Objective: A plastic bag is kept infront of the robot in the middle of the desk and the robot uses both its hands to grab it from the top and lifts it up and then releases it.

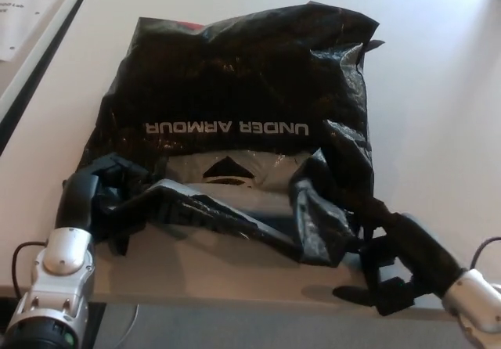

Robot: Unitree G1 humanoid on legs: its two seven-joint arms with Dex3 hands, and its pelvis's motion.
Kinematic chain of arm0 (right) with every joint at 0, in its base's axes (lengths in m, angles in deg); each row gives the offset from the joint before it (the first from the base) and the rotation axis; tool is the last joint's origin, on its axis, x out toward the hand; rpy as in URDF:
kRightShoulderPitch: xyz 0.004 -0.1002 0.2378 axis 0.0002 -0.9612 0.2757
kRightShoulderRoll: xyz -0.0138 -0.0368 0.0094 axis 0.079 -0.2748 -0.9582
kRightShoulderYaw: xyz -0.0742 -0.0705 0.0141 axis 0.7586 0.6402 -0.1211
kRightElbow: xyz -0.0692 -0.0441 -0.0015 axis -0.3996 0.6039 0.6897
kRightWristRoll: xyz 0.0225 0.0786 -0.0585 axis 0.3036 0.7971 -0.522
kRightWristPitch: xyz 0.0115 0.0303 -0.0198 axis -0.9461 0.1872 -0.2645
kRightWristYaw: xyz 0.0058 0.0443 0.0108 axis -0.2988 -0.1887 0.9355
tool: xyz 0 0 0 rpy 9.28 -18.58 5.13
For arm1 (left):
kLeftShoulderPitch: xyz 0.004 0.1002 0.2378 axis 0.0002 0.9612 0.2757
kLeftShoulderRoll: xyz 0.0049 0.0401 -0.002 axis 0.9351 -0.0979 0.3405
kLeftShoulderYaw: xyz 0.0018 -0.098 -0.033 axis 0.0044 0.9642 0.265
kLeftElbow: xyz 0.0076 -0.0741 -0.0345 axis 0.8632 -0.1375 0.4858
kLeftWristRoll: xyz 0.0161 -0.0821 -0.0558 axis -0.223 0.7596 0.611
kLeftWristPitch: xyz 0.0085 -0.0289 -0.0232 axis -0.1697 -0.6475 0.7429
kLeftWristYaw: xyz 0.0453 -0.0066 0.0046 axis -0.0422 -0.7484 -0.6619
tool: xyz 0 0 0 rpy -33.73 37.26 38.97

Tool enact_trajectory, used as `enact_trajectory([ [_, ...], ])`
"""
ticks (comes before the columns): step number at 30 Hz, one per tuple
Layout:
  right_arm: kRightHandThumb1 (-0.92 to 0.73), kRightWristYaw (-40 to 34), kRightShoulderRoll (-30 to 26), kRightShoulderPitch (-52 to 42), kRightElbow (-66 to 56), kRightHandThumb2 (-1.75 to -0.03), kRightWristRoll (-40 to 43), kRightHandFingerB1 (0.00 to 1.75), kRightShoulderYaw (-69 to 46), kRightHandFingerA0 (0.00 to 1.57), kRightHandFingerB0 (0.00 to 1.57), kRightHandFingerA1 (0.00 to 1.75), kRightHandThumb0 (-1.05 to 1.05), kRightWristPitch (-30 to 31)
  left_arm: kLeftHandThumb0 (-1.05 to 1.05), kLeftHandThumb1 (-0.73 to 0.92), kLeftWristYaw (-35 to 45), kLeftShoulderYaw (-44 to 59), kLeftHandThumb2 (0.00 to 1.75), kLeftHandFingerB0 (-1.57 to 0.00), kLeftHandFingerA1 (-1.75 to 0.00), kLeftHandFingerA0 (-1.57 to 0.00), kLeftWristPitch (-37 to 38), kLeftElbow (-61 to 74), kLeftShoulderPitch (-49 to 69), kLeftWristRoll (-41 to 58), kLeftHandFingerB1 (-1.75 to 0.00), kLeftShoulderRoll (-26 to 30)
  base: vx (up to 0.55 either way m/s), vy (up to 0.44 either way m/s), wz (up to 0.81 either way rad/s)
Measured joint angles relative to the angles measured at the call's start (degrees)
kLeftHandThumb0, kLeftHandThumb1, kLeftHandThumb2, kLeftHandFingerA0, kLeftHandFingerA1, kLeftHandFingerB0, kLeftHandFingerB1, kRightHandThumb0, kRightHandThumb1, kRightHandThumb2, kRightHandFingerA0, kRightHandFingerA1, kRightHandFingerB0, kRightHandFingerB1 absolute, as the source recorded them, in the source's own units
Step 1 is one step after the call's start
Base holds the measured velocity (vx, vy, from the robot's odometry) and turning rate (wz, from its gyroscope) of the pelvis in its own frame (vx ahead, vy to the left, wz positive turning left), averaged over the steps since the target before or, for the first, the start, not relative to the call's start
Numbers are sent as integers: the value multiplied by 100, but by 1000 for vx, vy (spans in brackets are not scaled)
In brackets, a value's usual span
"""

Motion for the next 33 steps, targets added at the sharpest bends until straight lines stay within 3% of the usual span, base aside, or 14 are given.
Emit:
enact_trajectory([
  [1, -36, -30, 80, 27, 53, -73, 14, 51, -13, 115, 38, 149, -56, -2, -48, 60, 0, -2, 58, -66, -162, -96, 0, 23, 14, 9, -151, -14, 0, 0, 0],
  [2, -49, -116, 248, 85, 182, -54, 44, 91, -83, 73, 69, 175, -45, -21, -47, 60, 1, -4, 58, -67, -160, -96, 0, 75, 46, 25, -148, -33, 0, 0, 0],
  [3, -49, -198, 375, 122, 275, -54, 67, 91, -150, 73, 69, 175, -45, -46, -47, 60, 2, -5, 58, -67, -160, -96, 0, 118, 68, 36, -148, -48, 0, 0, 0],
  [4, -64, -342, 567, 176, 401, -55, 85, 175, -237, 69, 62, 175, -32, -100, -46, 57, 3, -7, 61, -69, -160, -95, 1, 188, 92, 50, -148, -73, 0, 0, 0],
  [5, -54, -452, 706, 202, 465, -78, 90, 139, -295, 104, 93, 145, -43, -136, -45, 57, 3, -9, 62, -69, -160, -95, 3, 250, 98, 59, -149, -90, 0, 0, 0],
  [6, -54, -505, 779, 217, 489, -78, 92, 139, -327, 104, 93, 145, -43, -150, -45, 57, 3, -9, 62, -69, -160, -95, 4, 287, 100, 65, -149, -96, 0, 0, 0],
  [7, -73, -655, 965, 259, 559, -59, 99, 175, -418, 79, 59, 175, -37, -167, -44, 60, 4, -9, 58, -71, -158, -98, 4, 378, 125, 79, -153, -123, 0, 0, 0],
  [12, -80, -1136, 1641, 366, 754, -61, 204, 164, -932, 85, 53, 175, -41, -168, -43, 58, 56, 25, 60, -66, -164, -95, -43, 844, 374, 193, -155, -279, 0, 0, 0],
  [13, -85, -1210, 1732, 392, 772, -61, 228, 175, -1040, 83, 47, 175, -42, -168, -44, 59, 75, 26, 60, -68, -161, -97, -70, 979, 452, 231, -153, -326, 0, 0, 0],
  [18, -86, -1475, 1960, 471, 856, -61, 351, 175, -1515, 80, 41, 175, -41, -174, -42, 60, 188, 13, 59, -65, -166, -95, -252, 1786, 935, 400, -160, -518, 0, 0, 0],
  [26, -90, -1691, 2125, 434, 581, -62, 483, 175, -1854, 93, 56, 175, -43, -177, -48, 62, 428, -303, 59, -61, -163, -93, -710, 3561, 2117, 622, -156, -570, 0, 0, 0],
  [28, -86, -1686, 2122, 429, 360, -66, 498, 159, -1840, 97, 72, 175, -48, -176, -46, 67, 465, -385, 64, -62, -158, -90, -798, 3965, 2362, 641, -144, -569, 0, 0, 0],
  [30, -80, -1654, 2081, 428, 53, -70, 516, 150, -1801, 89, 79, 174, -54, -174, -47, 72, 485, -443, 65, -61, -162, -83, -854, 4431, 2566, 675, -152, -571, 0, 0, 0],
  [33, -81, -1578, 1992, 423, -520, -64, 545, 144, -1714, 93, 76, 169, -52, -158, -46, 74, 482, -524, 65, -61, -165, -84, -875, 5119, 2785, 720, -154, -598, 0, 0, 0],
])
